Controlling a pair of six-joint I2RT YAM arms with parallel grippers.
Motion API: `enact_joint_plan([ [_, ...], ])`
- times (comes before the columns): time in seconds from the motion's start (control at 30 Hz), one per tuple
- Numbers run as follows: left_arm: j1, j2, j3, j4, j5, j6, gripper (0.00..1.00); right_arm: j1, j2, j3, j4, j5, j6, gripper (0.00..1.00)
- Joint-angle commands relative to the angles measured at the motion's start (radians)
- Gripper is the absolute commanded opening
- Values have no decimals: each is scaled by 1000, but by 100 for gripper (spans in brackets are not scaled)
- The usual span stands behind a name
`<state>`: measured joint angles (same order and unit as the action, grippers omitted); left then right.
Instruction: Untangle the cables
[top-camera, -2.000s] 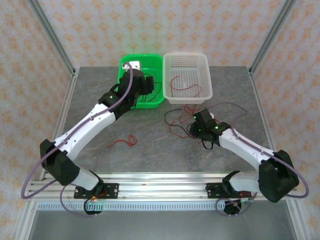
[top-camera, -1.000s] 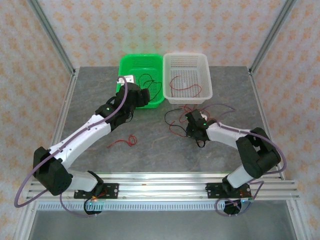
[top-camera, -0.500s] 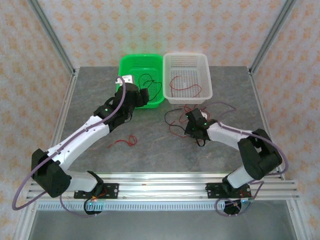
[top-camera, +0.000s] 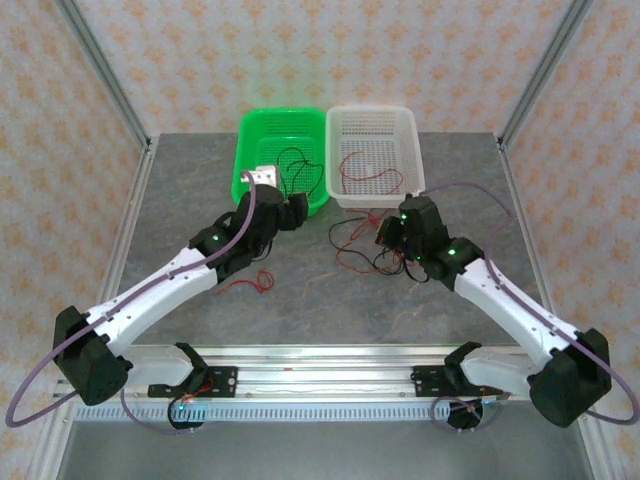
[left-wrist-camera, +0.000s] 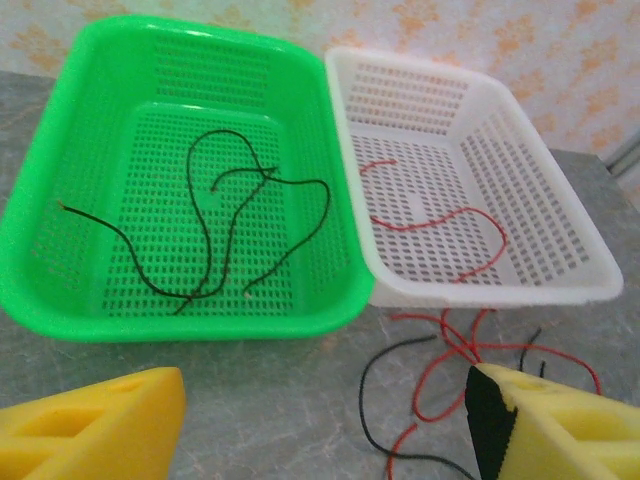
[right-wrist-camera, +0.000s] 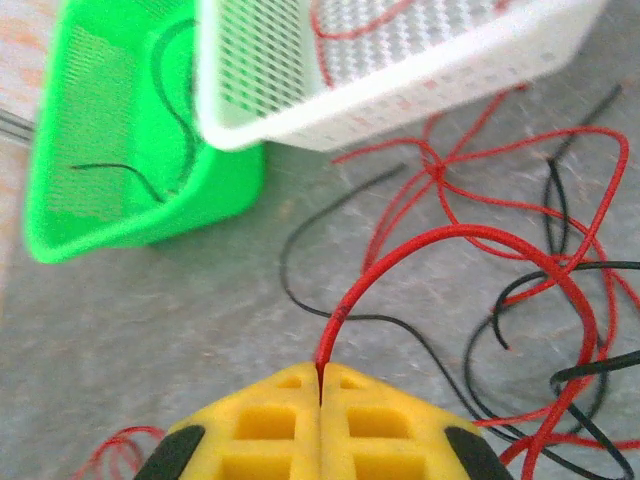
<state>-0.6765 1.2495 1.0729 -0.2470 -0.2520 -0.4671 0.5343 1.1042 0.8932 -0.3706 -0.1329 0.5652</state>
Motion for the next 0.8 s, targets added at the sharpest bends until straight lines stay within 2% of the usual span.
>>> enact_joint_plan([
  [0.0, -39, -34, -45, 81, 26, 2, 75, 6, -46, 56, -36, -43, 10, 0],
  [0.4, -240, -15, -197, 363, 94, 15, 71, -20, -92, 179, -7, -164, 35, 0],
  [0.6, -287, 83, -181, 461, 108, 9, 71, -33, -116, 231, 13, -233, 58, 0],
  [0.77, -329, 170, -120, 497, 100, 60, 71, -43, -135, 267, 4, -228, 59, 0],
])
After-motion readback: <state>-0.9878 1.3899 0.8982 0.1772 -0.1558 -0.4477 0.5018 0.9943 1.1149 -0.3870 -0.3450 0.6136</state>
